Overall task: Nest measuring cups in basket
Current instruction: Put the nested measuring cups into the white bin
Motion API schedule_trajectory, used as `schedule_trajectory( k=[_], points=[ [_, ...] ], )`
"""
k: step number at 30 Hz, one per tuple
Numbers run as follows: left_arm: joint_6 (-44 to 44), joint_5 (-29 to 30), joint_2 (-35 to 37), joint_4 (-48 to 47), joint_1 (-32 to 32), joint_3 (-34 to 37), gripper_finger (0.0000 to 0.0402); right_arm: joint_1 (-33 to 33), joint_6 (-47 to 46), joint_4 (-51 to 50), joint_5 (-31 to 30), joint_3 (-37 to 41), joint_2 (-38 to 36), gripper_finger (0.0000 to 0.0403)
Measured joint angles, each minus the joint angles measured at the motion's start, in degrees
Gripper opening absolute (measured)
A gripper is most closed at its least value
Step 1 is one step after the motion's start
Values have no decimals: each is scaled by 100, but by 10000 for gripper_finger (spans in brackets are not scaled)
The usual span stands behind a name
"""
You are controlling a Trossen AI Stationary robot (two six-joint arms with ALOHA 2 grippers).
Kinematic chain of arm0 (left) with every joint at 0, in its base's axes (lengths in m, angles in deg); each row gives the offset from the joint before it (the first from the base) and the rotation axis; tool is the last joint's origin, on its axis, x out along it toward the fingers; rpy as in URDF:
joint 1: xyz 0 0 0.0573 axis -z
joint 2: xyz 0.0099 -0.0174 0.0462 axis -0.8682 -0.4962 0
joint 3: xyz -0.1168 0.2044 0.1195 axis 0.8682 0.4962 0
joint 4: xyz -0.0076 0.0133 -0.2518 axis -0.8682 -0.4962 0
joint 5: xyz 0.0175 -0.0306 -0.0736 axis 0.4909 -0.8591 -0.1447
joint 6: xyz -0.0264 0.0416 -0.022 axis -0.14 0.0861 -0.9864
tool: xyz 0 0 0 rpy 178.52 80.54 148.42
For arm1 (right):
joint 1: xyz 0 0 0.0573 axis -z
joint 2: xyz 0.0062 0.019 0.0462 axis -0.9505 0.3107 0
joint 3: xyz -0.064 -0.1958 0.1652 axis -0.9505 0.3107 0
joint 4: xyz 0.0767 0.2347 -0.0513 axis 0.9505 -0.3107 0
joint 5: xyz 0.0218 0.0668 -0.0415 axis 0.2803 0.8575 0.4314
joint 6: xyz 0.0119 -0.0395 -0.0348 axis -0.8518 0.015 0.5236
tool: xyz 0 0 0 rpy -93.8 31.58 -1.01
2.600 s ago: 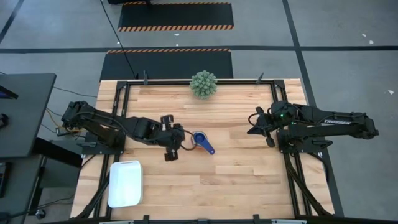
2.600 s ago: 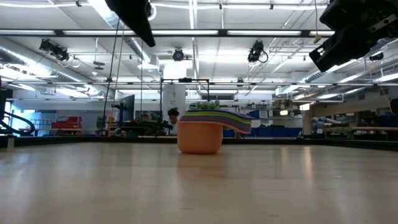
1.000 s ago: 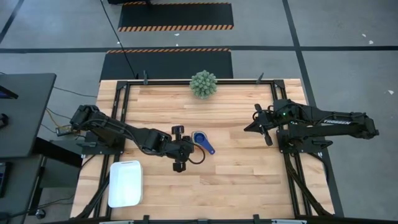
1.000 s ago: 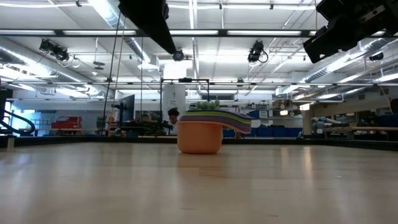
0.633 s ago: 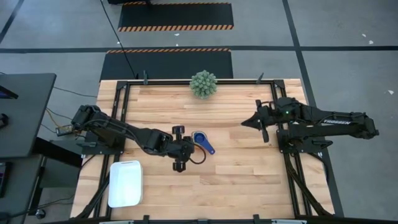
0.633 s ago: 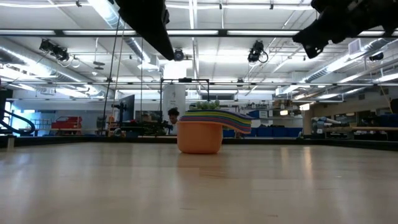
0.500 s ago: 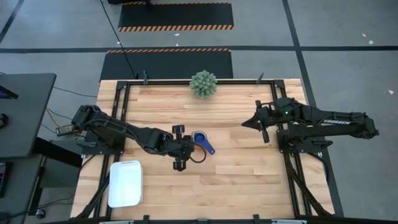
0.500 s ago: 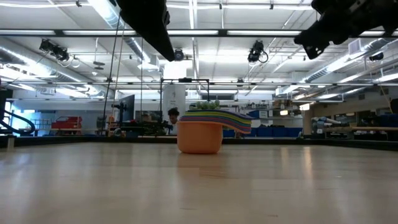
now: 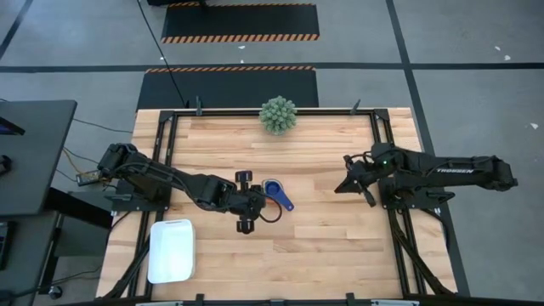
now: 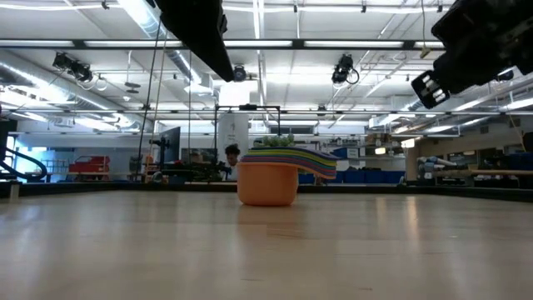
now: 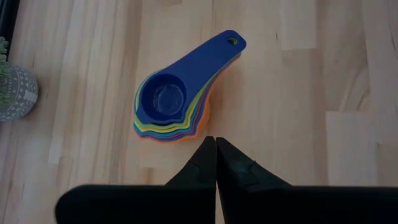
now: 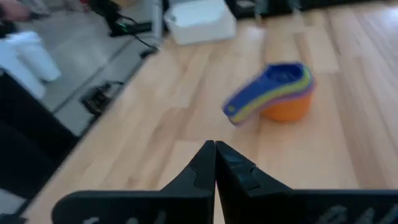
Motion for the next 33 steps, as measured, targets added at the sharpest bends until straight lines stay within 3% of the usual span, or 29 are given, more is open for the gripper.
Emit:
schedule_trajectory(
  k=[4,12,18,23,33],
  points=[
    [7,1,0,-1,0,0,5,0,30,-127,-373,131,5,14],
    [24,2,0,2,0,0,5,0,39,-247,-410,151,17,14],
    [739,11,0,59,83,0,5,0,38,-168,-410,151,15,14],
    [1062,92,-86,336,170,0,4,0,38,-168,-410,151,15,14],
    [782,106,-651,1230,165,-3,5,0,38,-133,-410,151,15,14]
  ],
)
